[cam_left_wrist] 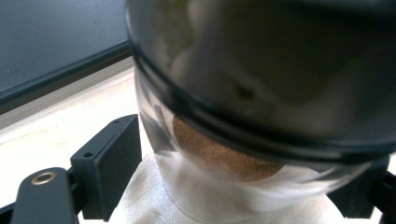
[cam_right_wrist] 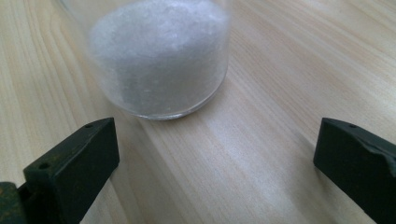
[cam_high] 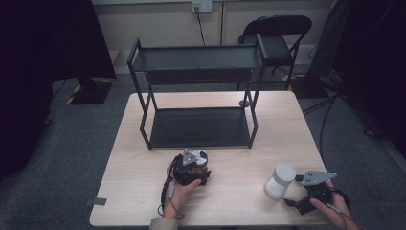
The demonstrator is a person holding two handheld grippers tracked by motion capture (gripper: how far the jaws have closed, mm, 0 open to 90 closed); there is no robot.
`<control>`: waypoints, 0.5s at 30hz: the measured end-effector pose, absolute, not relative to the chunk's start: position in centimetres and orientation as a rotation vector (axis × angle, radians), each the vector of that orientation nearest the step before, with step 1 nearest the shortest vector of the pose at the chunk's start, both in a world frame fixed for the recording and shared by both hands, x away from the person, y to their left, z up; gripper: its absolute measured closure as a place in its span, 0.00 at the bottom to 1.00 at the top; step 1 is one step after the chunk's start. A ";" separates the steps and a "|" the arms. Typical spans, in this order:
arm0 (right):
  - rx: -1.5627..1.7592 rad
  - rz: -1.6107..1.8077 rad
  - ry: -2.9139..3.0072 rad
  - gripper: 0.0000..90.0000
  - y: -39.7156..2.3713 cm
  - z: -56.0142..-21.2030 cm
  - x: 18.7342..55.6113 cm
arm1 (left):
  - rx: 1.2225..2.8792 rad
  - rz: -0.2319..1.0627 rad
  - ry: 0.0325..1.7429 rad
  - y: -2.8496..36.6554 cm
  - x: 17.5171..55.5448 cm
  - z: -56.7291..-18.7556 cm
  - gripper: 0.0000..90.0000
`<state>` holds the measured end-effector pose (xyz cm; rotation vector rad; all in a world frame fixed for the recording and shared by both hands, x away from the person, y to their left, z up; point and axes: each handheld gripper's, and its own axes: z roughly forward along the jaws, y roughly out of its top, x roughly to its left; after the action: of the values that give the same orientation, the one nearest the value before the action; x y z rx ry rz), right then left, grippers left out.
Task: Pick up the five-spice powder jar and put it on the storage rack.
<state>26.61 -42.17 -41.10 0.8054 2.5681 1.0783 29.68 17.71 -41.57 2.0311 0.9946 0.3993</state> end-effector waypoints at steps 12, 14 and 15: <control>0.804 1.078 2.569 0.00 -42.2 -41.1 26.6 | 2.026 0.401 0.967 17.8 29.8 -41.9 0.29; 0.804 1.078 2.568 0.00 -42.2 -41.1 26.6 | 2.026 0.405 0.959 17.7 29.7 -41.9 0.32; 0.804 1.078 2.569 0.00 -42.2 -41.1 26.6 | 2.031 0.409 0.956 17.6 29.7 -41.9 0.32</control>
<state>26.61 -42.18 -41.10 0.8039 2.5686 1.0776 29.73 17.65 -41.90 2.0307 0.9562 0.4085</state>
